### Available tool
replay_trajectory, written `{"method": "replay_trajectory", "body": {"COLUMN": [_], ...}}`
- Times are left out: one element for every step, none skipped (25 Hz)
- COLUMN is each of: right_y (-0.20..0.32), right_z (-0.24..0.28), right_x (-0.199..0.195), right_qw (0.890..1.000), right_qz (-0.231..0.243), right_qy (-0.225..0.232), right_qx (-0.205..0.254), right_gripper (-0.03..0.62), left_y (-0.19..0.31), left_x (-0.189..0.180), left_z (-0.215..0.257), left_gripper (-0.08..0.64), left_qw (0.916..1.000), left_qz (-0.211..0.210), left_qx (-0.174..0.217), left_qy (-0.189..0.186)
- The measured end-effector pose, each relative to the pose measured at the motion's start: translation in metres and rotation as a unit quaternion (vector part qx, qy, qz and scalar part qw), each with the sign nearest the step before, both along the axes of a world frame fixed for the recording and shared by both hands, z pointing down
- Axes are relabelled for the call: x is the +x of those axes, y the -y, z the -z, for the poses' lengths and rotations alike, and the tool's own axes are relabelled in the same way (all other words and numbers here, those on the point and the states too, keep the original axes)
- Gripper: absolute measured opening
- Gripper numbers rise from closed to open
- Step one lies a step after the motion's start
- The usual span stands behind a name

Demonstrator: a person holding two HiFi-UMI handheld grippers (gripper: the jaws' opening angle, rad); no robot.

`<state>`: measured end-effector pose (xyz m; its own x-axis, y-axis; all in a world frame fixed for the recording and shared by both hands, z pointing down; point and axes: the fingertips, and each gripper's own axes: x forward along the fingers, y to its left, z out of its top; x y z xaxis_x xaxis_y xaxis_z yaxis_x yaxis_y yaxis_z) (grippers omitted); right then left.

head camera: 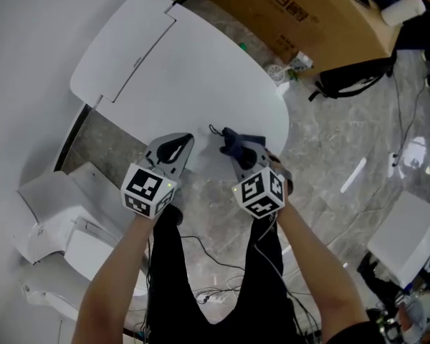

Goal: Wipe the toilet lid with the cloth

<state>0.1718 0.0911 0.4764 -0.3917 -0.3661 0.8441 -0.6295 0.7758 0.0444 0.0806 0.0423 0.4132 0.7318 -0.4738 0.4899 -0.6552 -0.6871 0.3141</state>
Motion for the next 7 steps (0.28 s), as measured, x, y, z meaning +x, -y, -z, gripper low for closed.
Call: {"method": "replay_trajectory", "body": {"right_y": [0.007,0.014,0.021,0.029,0.037,0.045,0.053], "right_z": [0.007,0.013,0.02,0.027,0.034,0.041,0.049], "right_x": [-0.003,-0.006,-0.01,-0.013,-0.017,-0.021,-0.025], "right_qw": [1.0,0.999,0.997,0.995,0.993,0.991,0.989], "right_qz": [-0.017,-0.033,-0.048,-0.059,-0.067,-0.073,-0.078], "right_qy": [0.02,0.04,0.058,0.076,0.093,0.108,0.123], "right_qx": [0.004,0.008,0.013,0.019,0.025,0.031,0.038], "right_gripper": [0.064,0.063,0.064,0.063,0.063,0.063,0.064], "left_y": [0.002,0.003,0.004,0.005,0.007,0.01,0.013], "left_x": [0.0,0.0,0.0,0.0,0.0,0.0,-0.001], "left_z": [0.002,0.004,0.006,0.009,0.012,0.015,0.019], "left_gripper": [0.017,0.017,0.017,0.017,0.017,0.017,0.017], "left_qw": [1.0,1.0,1.0,1.0,0.9999,0.9999,0.9999], "left_qz": [0.003,0.005,0.006,0.006,0.007,0.009,0.011], "left_qx": [0.001,0.002,0.003,0.005,0.008,0.01,0.013], "left_qy": [-0.001,-0.001,-0.001,-0.001,-0.002,-0.003,-0.004]}}
